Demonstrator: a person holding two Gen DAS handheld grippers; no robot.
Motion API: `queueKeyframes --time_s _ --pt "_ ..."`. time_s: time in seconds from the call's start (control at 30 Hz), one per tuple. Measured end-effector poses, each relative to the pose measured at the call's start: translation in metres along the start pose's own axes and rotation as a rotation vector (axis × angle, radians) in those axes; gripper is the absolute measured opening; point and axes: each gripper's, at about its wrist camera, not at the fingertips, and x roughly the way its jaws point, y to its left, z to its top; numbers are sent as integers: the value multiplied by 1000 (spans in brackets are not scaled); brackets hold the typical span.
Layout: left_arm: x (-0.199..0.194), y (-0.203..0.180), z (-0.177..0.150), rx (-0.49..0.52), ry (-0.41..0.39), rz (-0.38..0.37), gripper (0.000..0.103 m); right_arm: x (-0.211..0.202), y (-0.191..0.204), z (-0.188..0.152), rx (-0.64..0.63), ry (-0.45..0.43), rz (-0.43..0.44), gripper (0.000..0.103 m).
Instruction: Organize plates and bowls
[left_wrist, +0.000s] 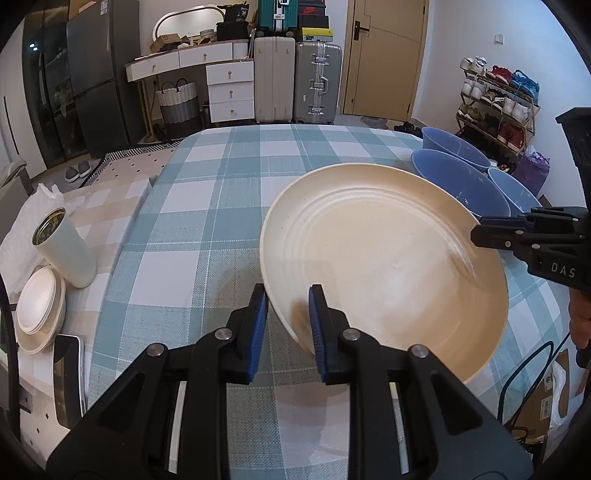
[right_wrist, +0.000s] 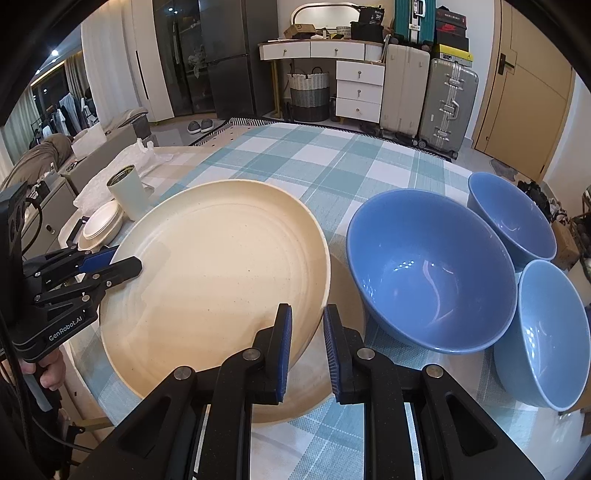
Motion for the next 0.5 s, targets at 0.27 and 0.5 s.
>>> queueKeyframes --time_s 0.27,0.5 --pt "10 -5 -2 14 7 5 18 4 -4 -7 12 9 0 18" --pt "20 -8 -4 28 21 3 18 8 -7 -11 21 20 -5 18"
